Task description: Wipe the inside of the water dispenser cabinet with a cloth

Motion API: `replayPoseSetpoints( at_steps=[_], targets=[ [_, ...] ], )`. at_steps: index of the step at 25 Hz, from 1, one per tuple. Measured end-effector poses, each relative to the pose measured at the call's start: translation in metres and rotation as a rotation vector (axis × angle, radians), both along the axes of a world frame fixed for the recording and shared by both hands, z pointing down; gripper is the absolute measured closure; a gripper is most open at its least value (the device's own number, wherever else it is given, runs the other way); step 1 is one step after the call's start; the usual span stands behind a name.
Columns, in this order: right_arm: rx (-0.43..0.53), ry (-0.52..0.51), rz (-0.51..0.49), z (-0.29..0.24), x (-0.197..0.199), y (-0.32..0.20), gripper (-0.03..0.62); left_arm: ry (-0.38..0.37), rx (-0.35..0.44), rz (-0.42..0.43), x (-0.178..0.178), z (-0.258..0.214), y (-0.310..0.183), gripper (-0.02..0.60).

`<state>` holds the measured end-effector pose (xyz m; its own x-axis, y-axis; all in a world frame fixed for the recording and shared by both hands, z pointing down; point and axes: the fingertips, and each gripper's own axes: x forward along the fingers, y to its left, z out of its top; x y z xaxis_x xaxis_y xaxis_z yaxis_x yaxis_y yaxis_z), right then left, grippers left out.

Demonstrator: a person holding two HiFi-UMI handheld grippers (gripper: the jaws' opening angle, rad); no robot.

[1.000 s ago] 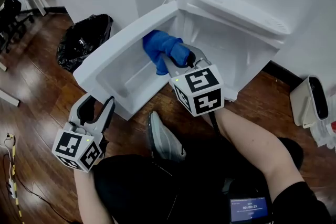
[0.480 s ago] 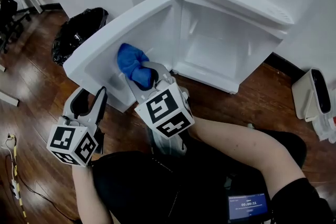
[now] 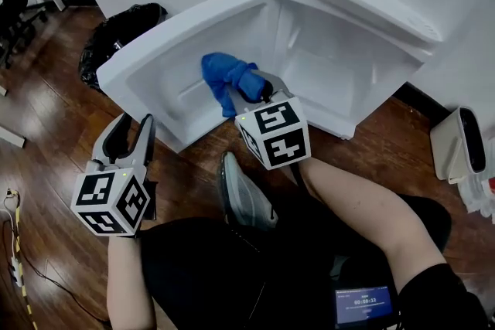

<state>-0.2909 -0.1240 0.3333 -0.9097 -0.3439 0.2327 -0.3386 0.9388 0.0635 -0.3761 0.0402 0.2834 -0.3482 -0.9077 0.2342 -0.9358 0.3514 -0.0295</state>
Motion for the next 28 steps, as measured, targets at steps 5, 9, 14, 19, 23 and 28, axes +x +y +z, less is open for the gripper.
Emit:
replayPoseSetpoints(
  at_steps=[5,9,14,19,23,28],
  targets=[
    [0.000,0.050,0.104,0.009,0.012,-0.025,0.504,0.041,-0.017,-0.039,-0.009,0.005,0.004,0.416],
    [0.038,0.082,-0.112,0.008,-0.031,0.051,0.503,0.074,-0.014,-0.059,-0.014,0.010,0.000,0.449],
    [0.074,0.114,-0.284,0.003,-0.065,0.110,0.503,0.052,-0.036,-0.081,-0.017,0.015,-0.007,0.481],
    [0.019,0.098,-0.054,0.009,-0.029,0.029,0.503,0.052,-0.033,-0.079,-0.019,0.017,-0.008,0.473],
    [0.040,0.122,0.143,0.017,0.008,-0.030,0.503,0.108,-0.033,-0.058,-0.020,0.026,-0.010,0.403],
    [0.025,0.143,0.070,0.029,-0.015,-0.003,0.503,0.114,-0.017,-0.037,-0.016,0.028,-0.014,0.413]
  ],
)
